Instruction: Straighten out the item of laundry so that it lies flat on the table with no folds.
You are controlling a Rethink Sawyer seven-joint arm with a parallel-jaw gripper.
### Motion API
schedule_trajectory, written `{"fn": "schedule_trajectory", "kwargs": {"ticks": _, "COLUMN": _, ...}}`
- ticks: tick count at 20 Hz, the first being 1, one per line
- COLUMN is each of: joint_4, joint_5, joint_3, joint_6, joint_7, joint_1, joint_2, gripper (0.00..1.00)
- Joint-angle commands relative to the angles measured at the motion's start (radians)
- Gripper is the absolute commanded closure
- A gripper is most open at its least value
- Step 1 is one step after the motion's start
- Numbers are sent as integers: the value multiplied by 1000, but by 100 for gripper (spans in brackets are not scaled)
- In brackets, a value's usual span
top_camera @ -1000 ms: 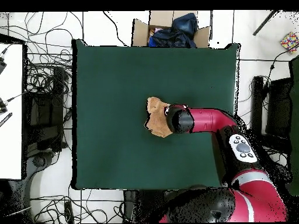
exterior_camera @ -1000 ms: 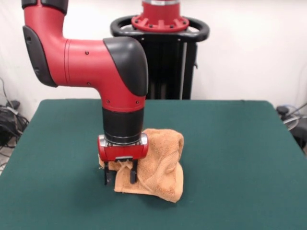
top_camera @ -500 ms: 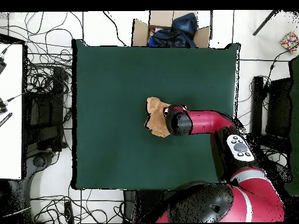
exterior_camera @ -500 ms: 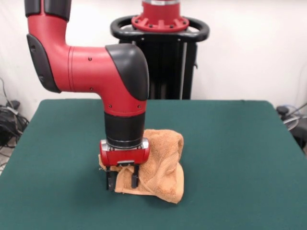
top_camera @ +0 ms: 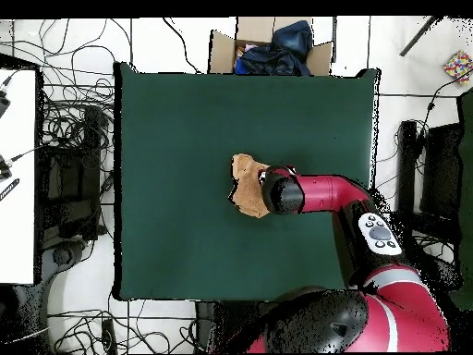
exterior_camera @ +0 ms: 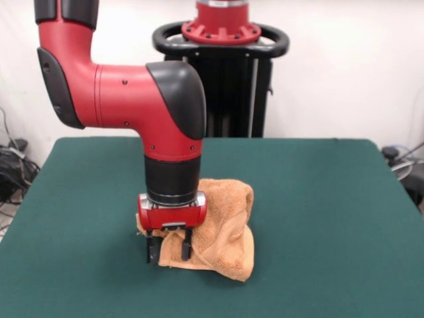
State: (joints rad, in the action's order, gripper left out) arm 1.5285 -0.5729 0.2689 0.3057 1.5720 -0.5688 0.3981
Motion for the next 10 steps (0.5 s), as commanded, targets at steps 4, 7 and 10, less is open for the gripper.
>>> {"fn": "schedule_trajectory", "kwargs": {"ticks": 4, "joint_4": -11, "joint_5": -35, "joint_3": 19, "joint_6": -1, "joint_7": 31, "joint_1": 16, "joint_2": -74, "gripper": 0}}
{"fn": "schedule_trajectory", "kwargs": {"ticks": 7, "joint_4": 0, "joint_5": -29, "joint_3": 37, "joint_6": -17, "joint_7": 31, "joint_1": -6, "joint_2": -76, "gripper": 100}}
{"fn": "schedule_trajectory", "kwargs": {"ticks": 10, "joint_4": -17, "joint_5": -25, "joint_3": 22, "joint_6": 37, "joint_7": 18, "joint_1": 17, "joint_2": -71, "gripper": 100}}
